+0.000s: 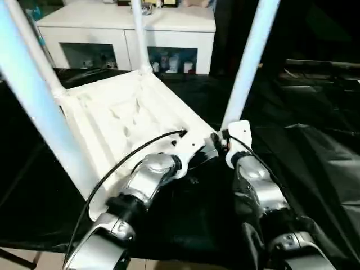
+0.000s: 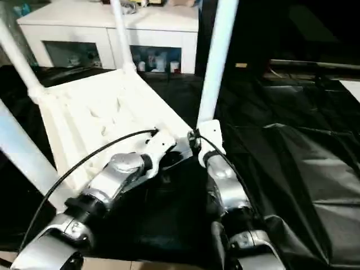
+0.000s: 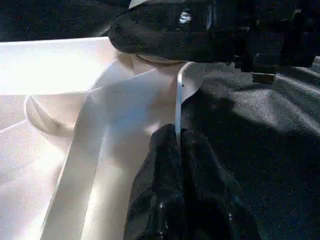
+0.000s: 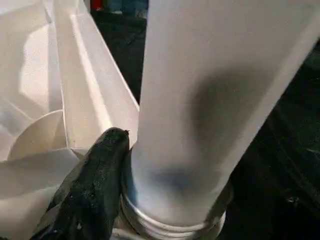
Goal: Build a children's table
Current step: Rotate leg to tighten
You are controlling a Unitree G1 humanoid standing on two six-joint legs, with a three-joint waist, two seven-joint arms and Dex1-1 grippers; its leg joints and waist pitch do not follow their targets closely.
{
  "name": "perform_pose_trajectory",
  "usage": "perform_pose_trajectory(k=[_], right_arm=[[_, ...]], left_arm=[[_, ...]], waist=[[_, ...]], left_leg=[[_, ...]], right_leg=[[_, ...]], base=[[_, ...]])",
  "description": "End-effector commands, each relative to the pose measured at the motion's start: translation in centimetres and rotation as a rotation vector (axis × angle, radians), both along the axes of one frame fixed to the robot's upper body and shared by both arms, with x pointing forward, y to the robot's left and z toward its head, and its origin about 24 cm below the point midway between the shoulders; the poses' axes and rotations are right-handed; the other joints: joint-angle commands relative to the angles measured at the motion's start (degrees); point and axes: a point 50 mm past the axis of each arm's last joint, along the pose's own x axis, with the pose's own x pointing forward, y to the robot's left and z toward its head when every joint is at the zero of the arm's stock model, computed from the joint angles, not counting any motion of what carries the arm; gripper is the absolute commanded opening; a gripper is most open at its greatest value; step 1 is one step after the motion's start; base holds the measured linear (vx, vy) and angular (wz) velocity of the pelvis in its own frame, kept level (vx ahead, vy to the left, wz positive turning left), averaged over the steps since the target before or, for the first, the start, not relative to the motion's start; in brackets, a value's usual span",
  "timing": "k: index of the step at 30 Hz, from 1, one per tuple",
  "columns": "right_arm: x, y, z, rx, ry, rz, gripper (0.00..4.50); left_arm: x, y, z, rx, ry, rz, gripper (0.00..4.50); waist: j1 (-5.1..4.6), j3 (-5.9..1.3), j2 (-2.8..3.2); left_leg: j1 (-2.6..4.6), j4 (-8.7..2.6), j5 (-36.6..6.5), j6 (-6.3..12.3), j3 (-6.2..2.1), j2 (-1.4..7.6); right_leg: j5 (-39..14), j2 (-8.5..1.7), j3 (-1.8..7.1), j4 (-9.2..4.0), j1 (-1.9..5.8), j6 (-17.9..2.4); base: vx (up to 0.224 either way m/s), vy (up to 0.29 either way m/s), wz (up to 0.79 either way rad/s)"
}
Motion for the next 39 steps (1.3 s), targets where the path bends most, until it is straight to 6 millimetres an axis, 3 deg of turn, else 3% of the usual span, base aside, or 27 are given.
perform_pose_trajectory(k=[1, 4, 6, 9, 10, 14, 18, 19, 22, 28, 32, 39], right_arm=[[-0.9, 1.6, -0.6, 0.093, 0.001, 0.094, 3.33], [-0.7, 0.9, 0.6, 0.122, -0.061, 0.130, 3.59], [-0.5, -0.1, 1.4, 0.123, -0.080, 0.150, 3.78], [-0.8, -1.9, 2.1, 0.115, -0.044, 0.281, 3.82], [-1.0, -2.4, 2.3, 0.090, -0.041, 0.345, 3.82], [-2.3, -4.0, 2.6, -0.016, -0.021, 0.545, 3.82], [-2.8, -4.5, 2.7, -0.042, -0.009, 0.611, 3.82], [-3.7, -5.1, 2.7, -0.073, 0.031, 0.714, 3.82], [-5.4, -5.9, 2.5, -0.110, 0.138, 0.872, 3.82], [-5.5, -5.8, 2.3, -0.129, 0.163, 0.910, 3.82], [-5.3, -5.3, 2.4, -0.118, 0.153, 0.926, 3.82], [-5.6, -4.4, 2.6, -0.076, 0.153, 0.983, 3.82]], left_arm=[[0.0, 1.5, -1.1, 0.029, 0.025, 0.052, 0.00], [-0.3, 2.0, -1.2, 0.037, 0.043, 0.019, 0.00], [-0.6, 2.6, -1.3, 0.051, 0.071, -0.025, 0.00], [-1.2, 3.6, -1.2, 0.055, 0.109, -0.087, 0.00], [-1.4, 3.9, -1.3, 0.061, 0.126, -0.112, 0.00], [-2.2, 5.0, -1.2, 0.079, 0.172, -0.204, 0.00], [-2.4, 5.4, -1.1, 0.083, 0.189, -0.233, 0.00], [-3.0, 6.0, -0.8, 0.076, 0.206, -0.307, 0.00], [-3.9, 7.3, 0.1, 0.077, 0.239, -0.417, 0.00], [-4.2, 7.8, 0.8, 0.065, 0.256, -0.441, 0.00], [-4.4, 7.9, 0.9, 0.065, 0.259, -0.447, 0.00], [-4.6, 7.9, 0.9, 0.062, 0.267, -0.459, 0.00]], waist=[[0.27, -2.57, -0.84], [0.10, -2.55, -0.90], [0.23, -2.63, -1.02], [0.53, -2.66, -0.91], [0.70, -2.69, -0.67], [0.69, -2.95, -0.70], [0.85, -2.75, -0.78], [0.90, -2.52, -0.80], [1.16, -2.36, -0.68], [1.49, -2.36, -0.64], [1.70, -2.57, -0.79], [1.75, -2.52, -0.85]], left_leg=[[0.27, -4.62, -18.8, 1.96, -0.76, 1.50], [-0.25, -4.85, -18.0, 2.44, -0.93, 1.58], [-0.15, -4.69, -16.9, 2.70, -0.80, 1.64], [0.04, -4.48, -14.6, 3.77, -0.53, 1.75], [0.01, -4.39, -12.9, 4.08, -0.53, 1.82], [-0.08, -3.98, -9.4, 5.61, -0.39, 1.88], [0.11, -4.09, -11.3, 5.86, -0.33, 1.97], [0.21, -4.32, -13.2, 5.23, -0.41, 2.04], [0.43, -4.56, -14.7, 4.55, -0.48, 2.29], [0.66, -4.57, -14.3, 3.30, -0.34, 2.30], [0.45, -4.26, -10.9, 4.28, -0.24, 2.14], [0.51, -4.23, -10.8, 4.57, -0.23, 2.16]], right_leg=[[-16.2, -2.21, 1.37, -4.51, 1.74, -9.9], [-18.3, -2.20, 1.13, -4.54, 2.09, -9.2], [-17.3, -2.24, 1.23, -4.42, 2.10, -9.6], [-14.2, -2.14, 1.28, -4.20, 2.16, -11.1], [-11.7, -2.15, 1.33, -3.91, 2.20, -11.9], [-3.6, -1.99, 1.11, -3.03, 2.59, -15.1], [-5.9, -2.06, 1.10, -3.29, 2.63, -15.3], [-9.7, -2.06, 1.07, -3.65, 2.59, -14.6], [-12.9, -2.20, 1.30, -3.87, 2.39, -13.6], [-12.4, -2.10, 1.44, -3.69, 2.01, -14.0], [-7.0, -2.04, 1.42, -3.09, 2.32, -15.1], [-7.6, -2.04, 1.40, -3.10, 2.38, -15.0]], base=[[0.000, 0.000, 0.00], [0.000, 0.000, 0.00], [0.000, 0.000, 0.00], [0.000, 0.000, 0.00], [0.000, 0.000, 0.00], [0.000, 0.000, 0.00], [0.000, 0.000, 0.00], [0.000, 0.000, 0.00], [0.000, 0.000, 0.00], [0.000, 0.000, 0.00], [0.000, 0.000, 0.00], [0.000, 0.000, 0.00]])
